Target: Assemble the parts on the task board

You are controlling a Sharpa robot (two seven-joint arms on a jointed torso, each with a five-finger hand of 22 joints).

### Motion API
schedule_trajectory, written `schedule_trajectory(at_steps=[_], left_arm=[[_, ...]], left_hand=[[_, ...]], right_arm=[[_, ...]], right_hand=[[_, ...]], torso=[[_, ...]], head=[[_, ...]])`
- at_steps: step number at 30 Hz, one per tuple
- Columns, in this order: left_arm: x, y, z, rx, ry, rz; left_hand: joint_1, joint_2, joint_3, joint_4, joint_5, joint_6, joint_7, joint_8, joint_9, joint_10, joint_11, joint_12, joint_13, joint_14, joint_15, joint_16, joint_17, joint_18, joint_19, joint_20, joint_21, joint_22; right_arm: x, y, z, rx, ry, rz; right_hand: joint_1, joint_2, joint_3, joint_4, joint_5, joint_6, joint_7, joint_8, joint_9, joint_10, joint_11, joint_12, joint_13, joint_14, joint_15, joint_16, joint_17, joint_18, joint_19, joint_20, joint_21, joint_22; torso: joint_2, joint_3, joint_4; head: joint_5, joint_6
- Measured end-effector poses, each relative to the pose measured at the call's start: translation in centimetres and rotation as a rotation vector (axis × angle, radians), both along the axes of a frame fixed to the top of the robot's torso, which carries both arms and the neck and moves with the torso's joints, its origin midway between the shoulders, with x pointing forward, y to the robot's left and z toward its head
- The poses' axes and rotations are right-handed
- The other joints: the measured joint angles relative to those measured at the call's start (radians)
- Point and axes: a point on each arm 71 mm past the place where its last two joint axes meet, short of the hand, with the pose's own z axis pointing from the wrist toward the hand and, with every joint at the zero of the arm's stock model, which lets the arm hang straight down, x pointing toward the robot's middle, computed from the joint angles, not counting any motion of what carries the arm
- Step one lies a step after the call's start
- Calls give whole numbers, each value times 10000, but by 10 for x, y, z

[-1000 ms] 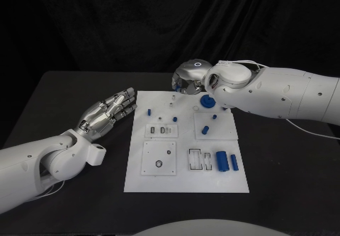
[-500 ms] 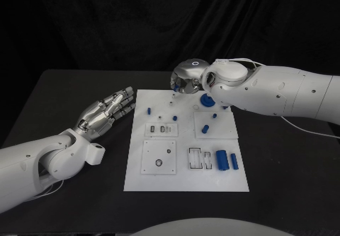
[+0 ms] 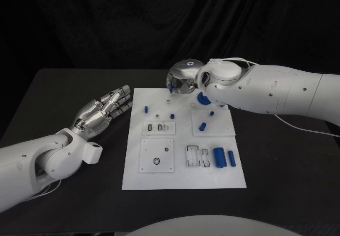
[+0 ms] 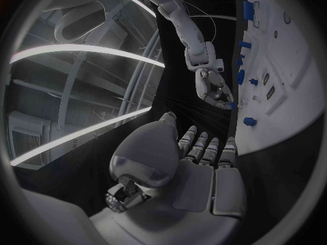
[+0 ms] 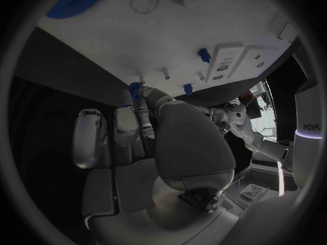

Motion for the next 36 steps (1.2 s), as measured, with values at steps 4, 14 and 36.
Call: schedule_trajectory(at_steps=[4, 14, 36], left_arm=[[1, -1, 0, -1, -1, -13], [1, -1, -1, -2, 0, -33], [4, 0, -1, 14, -3, -37]], left_hand=[[0, 0, 0, 0, 0, 0, 0, 0, 0, 0, 0, 0, 0, 0, 0, 0, 0, 1, 0, 0, 0, 0], [48, 48, 0, 0, 48, 0, 0, 0, -1, 0, 0, 0, 0, 0, 0, 0, 1, 0, 0, 0, 0, 0], [48, 48, 28, 29, 47, 37, 37, 0, 6, -36, 36, 0, 1, 0, 0, 0, 4, 1, 0, 0, 0, 0]], right_arm=[[0, 1, -2, -18, 52, 25], [-1, 2, -5, -25, 145, 66], [-1, 3, -13, -183, 409, 59]], right_hand=[[0, 0, 0, 0, 0, -35, -35, -59, 16, 5, -5, -7, 8, 0, 0, 0, 9, 1, 0, 0, 0, 13], [0, 0, 29, -29, -1, -35, -35, -60, 41, 4, -4, -65, 10, 0, 0, 0, -9, 1, 0, 0, 0, 12], [-147, -147, 252, 167, -474, -1096, -322, -832, -40, -1263, 410, -1054, -172, -394, 205, -316, -445, 2, -343, 177, -286, -352]], torso=[[-1, 0, 0], [-2, 6, -1], [-5, -7, 1]], head=[[-1, -39], [22, -83], [45, -217]])
